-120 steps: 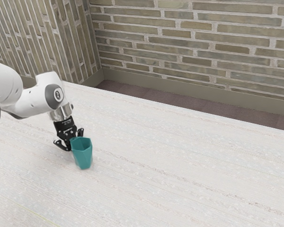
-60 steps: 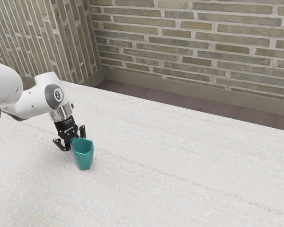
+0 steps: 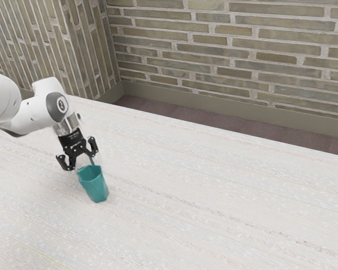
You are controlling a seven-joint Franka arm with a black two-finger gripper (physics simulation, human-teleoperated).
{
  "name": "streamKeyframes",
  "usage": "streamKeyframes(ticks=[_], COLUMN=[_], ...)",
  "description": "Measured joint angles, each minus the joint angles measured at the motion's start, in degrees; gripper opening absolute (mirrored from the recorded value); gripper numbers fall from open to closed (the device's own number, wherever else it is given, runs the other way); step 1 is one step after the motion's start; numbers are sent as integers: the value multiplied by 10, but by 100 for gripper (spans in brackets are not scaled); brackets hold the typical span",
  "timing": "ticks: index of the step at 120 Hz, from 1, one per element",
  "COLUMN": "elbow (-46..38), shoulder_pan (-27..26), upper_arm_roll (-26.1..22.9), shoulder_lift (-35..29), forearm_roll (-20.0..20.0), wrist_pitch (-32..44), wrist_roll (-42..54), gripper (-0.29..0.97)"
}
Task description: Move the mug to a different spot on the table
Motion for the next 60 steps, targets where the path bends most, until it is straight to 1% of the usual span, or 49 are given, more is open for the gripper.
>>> streamKeyframes(ticks=[24, 32, 36, 41, 48, 56, 60], elbow=[23, 26, 27, 28, 61, 116, 128], shoulder_pan=[0, 1, 1, 1, 6, 27, 17], upper_arm_roll=[19, 29, 33, 35, 17, -55, -76], shoulder_lift=[-18, -42, -66, -111, -177, -234, -261], forearm_roll=[2, 3, 9, 32, 89, 158, 190], wrist_pitch=[-3, -7, -14, -31, -85, -162, -192], wrist_roll=[7, 10, 11, 13, 26, 65, 86], gripper=[47, 48, 48, 51, 55, 59, 60])
